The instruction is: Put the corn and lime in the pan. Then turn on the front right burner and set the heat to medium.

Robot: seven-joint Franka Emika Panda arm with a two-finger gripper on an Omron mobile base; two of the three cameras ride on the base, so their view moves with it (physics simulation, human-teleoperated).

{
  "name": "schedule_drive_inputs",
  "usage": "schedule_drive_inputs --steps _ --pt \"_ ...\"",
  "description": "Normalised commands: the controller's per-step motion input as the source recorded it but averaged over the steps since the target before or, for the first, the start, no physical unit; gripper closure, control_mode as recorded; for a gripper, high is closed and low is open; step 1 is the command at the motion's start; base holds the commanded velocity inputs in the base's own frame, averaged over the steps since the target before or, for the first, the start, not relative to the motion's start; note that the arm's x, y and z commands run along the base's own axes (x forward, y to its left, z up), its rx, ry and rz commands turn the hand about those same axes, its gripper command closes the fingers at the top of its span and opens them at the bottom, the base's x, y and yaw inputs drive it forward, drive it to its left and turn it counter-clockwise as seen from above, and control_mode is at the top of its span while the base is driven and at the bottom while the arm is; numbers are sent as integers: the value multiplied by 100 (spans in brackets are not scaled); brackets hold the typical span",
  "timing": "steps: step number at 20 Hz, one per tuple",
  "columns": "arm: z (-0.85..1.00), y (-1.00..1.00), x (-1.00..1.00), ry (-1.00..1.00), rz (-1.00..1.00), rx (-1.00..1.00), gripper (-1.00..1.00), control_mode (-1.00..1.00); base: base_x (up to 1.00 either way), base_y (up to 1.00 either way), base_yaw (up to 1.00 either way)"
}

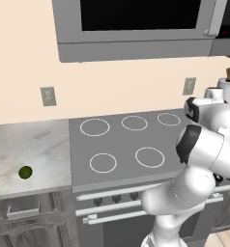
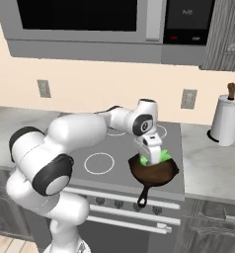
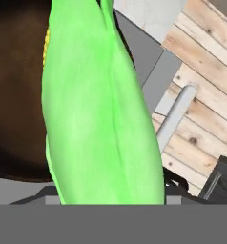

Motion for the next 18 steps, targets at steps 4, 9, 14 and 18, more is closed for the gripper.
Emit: schedule_drive_inputs --steps 4,9,14,18 --pt "-11 -8 4 0 33 4 100 -100 0 0 0" --pt "0 0 19 0 36 7 100 -100 0 0 0" --pt "-9 0 22 0 15 0 100 -100 0 0 0" --pt "-29 -6 28 6 1 0 100 -100 0 0 0"
